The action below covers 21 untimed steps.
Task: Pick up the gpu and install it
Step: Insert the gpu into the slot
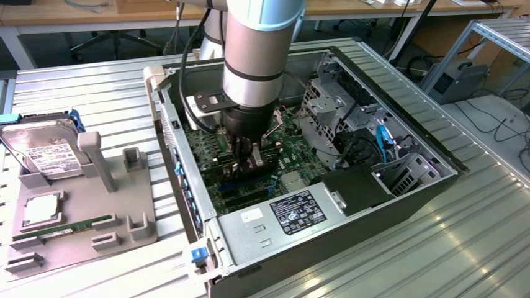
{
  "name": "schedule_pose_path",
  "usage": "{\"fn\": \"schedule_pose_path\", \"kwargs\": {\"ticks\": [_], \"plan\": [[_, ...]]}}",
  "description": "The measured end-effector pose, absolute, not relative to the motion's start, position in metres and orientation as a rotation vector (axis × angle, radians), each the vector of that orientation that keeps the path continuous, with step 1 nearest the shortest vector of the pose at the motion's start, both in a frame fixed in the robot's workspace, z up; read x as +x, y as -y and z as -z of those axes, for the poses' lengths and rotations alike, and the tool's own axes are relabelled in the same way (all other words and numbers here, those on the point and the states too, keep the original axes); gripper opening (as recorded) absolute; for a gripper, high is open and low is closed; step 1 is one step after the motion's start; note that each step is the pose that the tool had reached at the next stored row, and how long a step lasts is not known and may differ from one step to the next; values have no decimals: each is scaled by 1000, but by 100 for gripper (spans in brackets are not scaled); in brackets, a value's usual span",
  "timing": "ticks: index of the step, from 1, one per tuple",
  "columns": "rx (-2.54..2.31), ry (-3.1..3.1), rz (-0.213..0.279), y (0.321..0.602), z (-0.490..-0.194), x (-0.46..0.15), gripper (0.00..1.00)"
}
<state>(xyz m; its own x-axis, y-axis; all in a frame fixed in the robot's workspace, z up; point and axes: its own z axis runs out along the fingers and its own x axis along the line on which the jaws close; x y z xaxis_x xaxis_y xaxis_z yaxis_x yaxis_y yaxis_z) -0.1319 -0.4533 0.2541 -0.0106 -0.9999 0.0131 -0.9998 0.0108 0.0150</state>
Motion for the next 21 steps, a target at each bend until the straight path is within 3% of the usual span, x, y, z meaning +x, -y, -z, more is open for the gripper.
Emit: {"fn": "schedule_pose_path", "kwargs": {"ticks": [4,7,15,21], "plan": [[2196,2220,2,453,-254,-132,28],[2195,2219,2,453,-254,-132,40],[2193,2216,0,452,-287,-131,40],[2175,2191,46,452,-288,-112,20]]}}
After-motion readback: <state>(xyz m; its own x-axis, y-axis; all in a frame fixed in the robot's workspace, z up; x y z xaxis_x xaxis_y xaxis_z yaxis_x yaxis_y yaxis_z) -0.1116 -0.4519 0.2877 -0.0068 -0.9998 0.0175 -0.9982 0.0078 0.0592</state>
